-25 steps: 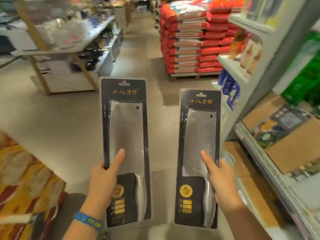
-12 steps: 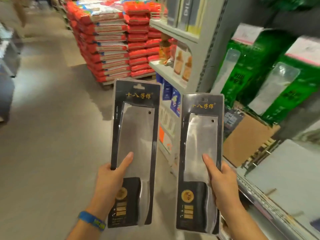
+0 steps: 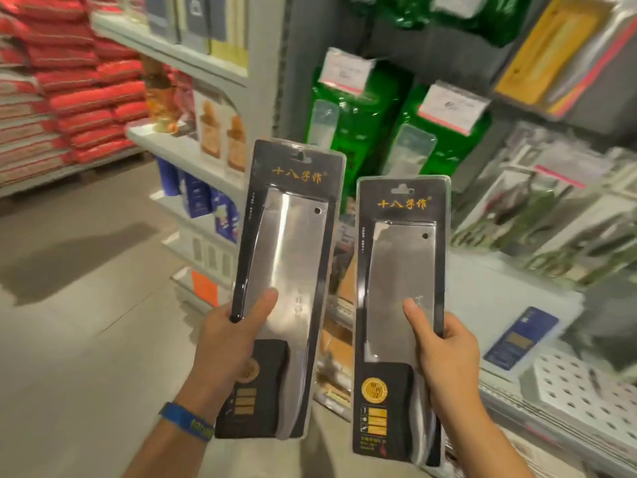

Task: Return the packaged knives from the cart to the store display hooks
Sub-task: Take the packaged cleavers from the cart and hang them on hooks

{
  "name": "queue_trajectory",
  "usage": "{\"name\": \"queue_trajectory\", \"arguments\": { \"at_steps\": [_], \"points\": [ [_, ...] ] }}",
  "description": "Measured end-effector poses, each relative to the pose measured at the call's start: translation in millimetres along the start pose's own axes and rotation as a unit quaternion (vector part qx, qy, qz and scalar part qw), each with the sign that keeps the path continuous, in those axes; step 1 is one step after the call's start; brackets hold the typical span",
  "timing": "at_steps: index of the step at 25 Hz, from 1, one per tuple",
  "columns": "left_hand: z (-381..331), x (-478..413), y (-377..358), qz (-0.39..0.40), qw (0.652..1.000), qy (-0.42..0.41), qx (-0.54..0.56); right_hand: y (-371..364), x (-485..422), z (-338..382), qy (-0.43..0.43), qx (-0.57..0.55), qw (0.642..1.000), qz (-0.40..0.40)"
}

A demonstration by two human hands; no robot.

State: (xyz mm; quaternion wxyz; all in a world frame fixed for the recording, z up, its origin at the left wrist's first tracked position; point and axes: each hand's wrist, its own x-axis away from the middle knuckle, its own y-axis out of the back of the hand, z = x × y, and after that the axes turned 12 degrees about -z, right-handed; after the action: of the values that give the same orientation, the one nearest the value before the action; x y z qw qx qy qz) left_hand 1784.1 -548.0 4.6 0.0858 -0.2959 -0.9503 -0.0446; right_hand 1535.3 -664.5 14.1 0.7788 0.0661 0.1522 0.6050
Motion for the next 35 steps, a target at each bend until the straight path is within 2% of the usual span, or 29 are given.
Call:
{"name": "queue_trajectory", "arguments": {
  "at_steps": [5, 9, 12, 16, 18, 24, 30, 32, 35],
  "points": [
    [-77.8, -28.4, -78.4, 0.063, 0.990, -0.123, 0.023, 18.4, -69.1, 64.1, 0.088, -0.020, 0.990, -0.107],
    [-162.1, -37.9, -131.0, 0.070, 0.971, -0.221, 0.060, 33.1, -132.6, 132.5, 0.178, -0.115, 0.968, -0.139],
    [-218.0, -38.5, -161.7, 0.115, 0.948, -0.286, 0.078, 48.0, -168.9, 174.2, 0.241, -0.156, 0.944, -0.163],
    [-292.9, -33.9, -203.0, 0.156, 0.908, -0.372, 0.117, 76.0, -215.0, 217.4, 0.250, -0.144, 0.924, -0.252],
    [-324.4, -31.7, -227.4, 0.176, 0.899, -0.376, 0.139, 95.0, -234.6, 239.2, 0.234, -0.113, 0.919, -0.296],
    [-364.4, -41.4, -283.3, 0.196, 0.914, -0.310, 0.173, 136.3, -258.1, 277.9, 0.235, -0.023, 0.908, -0.346],
    [-393.0, -48.3, -314.0, 0.140, 0.899, -0.399, 0.118, 165.0, -278.2, 335.2, 0.275, -0.030, 0.880, -0.386],
    [-398.5, -52.3, -321.7, 0.141, 0.889, -0.420, 0.120, 170.0, -284.2, 346.5, 0.290, -0.024, 0.870, -0.398],
    [-403.5, -53.9, -333.6, 0.162, 0.880, -0.428, 0.126, 174.2, -291.8, 357.4, 0.284, -0.008, 0.878, -0.385]
  ]
}}
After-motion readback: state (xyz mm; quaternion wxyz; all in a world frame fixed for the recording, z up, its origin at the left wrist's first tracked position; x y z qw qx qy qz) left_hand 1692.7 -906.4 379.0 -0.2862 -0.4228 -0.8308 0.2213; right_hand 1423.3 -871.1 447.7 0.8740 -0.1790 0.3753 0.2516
